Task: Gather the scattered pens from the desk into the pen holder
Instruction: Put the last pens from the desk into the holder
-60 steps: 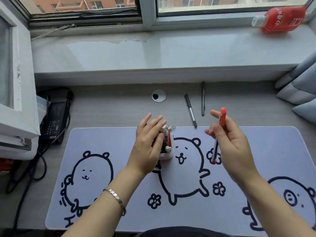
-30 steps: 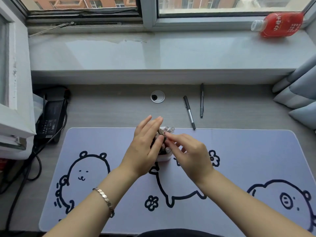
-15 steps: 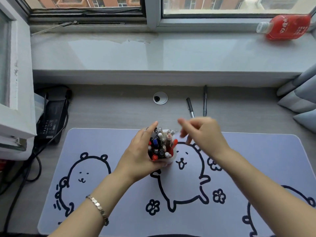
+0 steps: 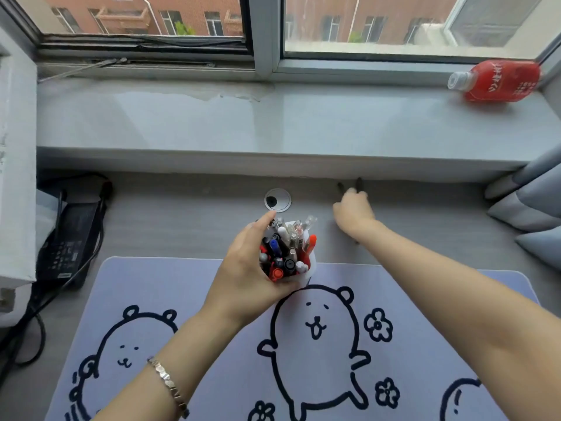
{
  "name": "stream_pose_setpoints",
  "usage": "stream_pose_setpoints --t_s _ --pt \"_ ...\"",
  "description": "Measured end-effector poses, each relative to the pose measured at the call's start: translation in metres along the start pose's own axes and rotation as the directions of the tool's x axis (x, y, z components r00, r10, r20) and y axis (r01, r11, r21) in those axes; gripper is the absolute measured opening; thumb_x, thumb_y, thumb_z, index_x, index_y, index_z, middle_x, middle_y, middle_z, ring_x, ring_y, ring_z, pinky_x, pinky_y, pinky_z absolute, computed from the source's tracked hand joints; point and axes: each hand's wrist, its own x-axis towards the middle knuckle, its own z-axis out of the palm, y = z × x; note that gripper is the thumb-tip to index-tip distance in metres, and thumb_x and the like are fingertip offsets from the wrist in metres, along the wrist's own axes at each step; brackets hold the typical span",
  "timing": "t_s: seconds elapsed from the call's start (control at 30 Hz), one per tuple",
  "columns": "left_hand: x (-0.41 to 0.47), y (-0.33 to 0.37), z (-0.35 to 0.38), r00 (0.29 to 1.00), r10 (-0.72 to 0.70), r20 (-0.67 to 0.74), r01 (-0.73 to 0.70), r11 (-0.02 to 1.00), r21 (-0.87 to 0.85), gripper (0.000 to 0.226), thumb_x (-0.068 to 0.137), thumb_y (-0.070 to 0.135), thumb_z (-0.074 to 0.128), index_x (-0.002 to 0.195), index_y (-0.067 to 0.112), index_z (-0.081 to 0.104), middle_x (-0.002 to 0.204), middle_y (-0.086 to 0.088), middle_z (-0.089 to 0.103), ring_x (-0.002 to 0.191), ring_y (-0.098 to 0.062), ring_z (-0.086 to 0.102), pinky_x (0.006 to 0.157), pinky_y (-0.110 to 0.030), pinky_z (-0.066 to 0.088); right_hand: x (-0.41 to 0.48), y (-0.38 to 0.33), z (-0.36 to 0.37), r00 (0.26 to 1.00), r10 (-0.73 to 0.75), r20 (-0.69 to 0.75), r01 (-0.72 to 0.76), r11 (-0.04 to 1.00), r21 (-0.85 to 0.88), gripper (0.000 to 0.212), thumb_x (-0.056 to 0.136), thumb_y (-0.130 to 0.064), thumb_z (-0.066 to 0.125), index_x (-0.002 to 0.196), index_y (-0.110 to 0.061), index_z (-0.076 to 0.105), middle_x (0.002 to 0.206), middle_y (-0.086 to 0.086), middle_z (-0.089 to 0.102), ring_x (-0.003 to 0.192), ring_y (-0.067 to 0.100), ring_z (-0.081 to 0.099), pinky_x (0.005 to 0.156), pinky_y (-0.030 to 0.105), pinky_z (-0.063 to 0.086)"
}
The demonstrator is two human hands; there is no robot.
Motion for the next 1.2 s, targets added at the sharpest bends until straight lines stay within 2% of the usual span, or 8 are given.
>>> stream_pose_setpoints --t_s 0.27,0.4,0.5,0.67,0.8,0.93,1.03,1.2 --pt "0.020 0.005 0.010 0.999 0.013 0.037 -0.013 1.000 -0.001 0.083 0.059 0.021 0.084 0.130 0.030 0.042 0.110 0.017 0.053 0.101 0.002 0.050 0.081 -0.001 0.036 0.040 0.027 -0.021 0.982 0.187 0.005 -0.186 0.974 0.131 0.039 0.088 -0.017 0.056 0.118 0.007 0.047 0.121 0.026 0.056 0.110 0.041 0.055 0.085 0.041 0.048" --pt "0.020 0.003 0.012 0.997 0.019 0.077 -0.021 0.999 0.027 0.086 0.060 0.026 0.084 0.132 0.032 0.038 0.116 0.019 0.051 0.108 -0.003 0.051 0.089 -0.008 0.040 0.029 0.032 -0.025 0.989 0.139 0.042 -0.145 0.947 0.286 0.018 0.087 -0.017 0.053 0.095 0.000 0.055 0.082 0.015 0.057 0.080 0.033 0.055 0.060 0.030 0.040" --pt "0.014 0.000 0.011 0.995 -0.009 0.100 0.007 1.000 0.021 0.089 0.059 0.024 0.085 0.127 0.045 0.033 0.116 0.025 0.048 0.108 -0.005 0.053 0.087 -0.010 0.044 -0.007 0.040 -0.038 0.995 0.043 0.085 -0.083 0.820 0.566 0.012 0.087 -0.013 0.048 0.077 -0.009 0.054 0.060 0.002 0.048 0.053 0.020 0.040 0.043 0.024 0.028" --pt "-0.005 -0.007 0.019 0.988 -0.014 0.152 0.006 0.998 0.058 0.091 0.056 0.025 0.086 0.126 0.046 0.032 0.116 0.026 0.045 0.114 -0.007 0.049 0.093 -0.014 0.040 -0.094 0.061 -0.063 0.987 -0.069 0.142 -0.095 0.460 0.883 0.017 0.092 -0.005 0.045 0.101 -0.014 0.057 0.071 0.001 0.057 0.044 0.003 0.040 0.035 0.012 0.026" --pt "-0.019 -0.006 0.023 0.988 0.008 0.153 -0.022 0.996 0.086 0.092 0.057 0.025 0.085 0.133 0.033 0.035 0.115 0.030 0.041 0.116 -0.008 0.046 0.095 -0.015 0.038 -0.137 0.070 -0.071 0.997 -0.068 0.042 -0.010 0.417 0.909 0.024 0.093 -0.004 0.044 0.094 -0.025 0.056 0.066 -0.005 0.061 0.049 0.005 0.042 0.038 0.011 0.030" --pt "-0.025 0.000 0.019 0.978 -0.032 0.207 0.001 0.989 0.151 0.098 0.062 0.029 0.082 0.133 0.047 0.017 0.137 0.019 0.030 0.136 -0.014 0.025 0.108 -0.032 0.029 -0.166 0.064 -0.073 0.998 -0.055 -0.007 0.025 0.332 0.943 0.035 0.091 -0.006 0.050 0.102 -0.040 0.047 0.067 0.000 0.066 0.047 0.005 0.044 0.039 0.012 0.035" --pt "-0.033 0.012 0.016 0.958 0.260 0.118 -0.285 0.898 0.335 0.090 0.062 0.044 0.075 0.135 0.039 0.021 0.149 -0.001 0.017 0.140 -0.021 0.009 0.112 -0.051 0.023 -0.185 0.052 -0.074 0.998 -0.029 -0.048 0.054 0.263 0.963 0.035 0.090 -0.006 0.051 0.101 -0.039 0.048 0.068 0.003 0.065 0.046 0.005 0.046 0.037 0.013 0.035" --pt "-0.056 0.029 0.023 0.748 0.660 0.066 -0.656 0.721 0.224 0.035 0.081 0.029 0.066 0.113 0.021 0.056 0.110 -0.002 0.050 0.091 -0.016 0.056 0.076 -0.029 0.051 -0.205 0.027 -0.070 0.999 -0.038 -0.004 0.008 0.118 0.993 0.017 0.090 -0.006 0.049 0.097 -0.022 0.051 0.066 0.004 0.062 0.042 0.002 0.047 0.034 0.011 0.032"
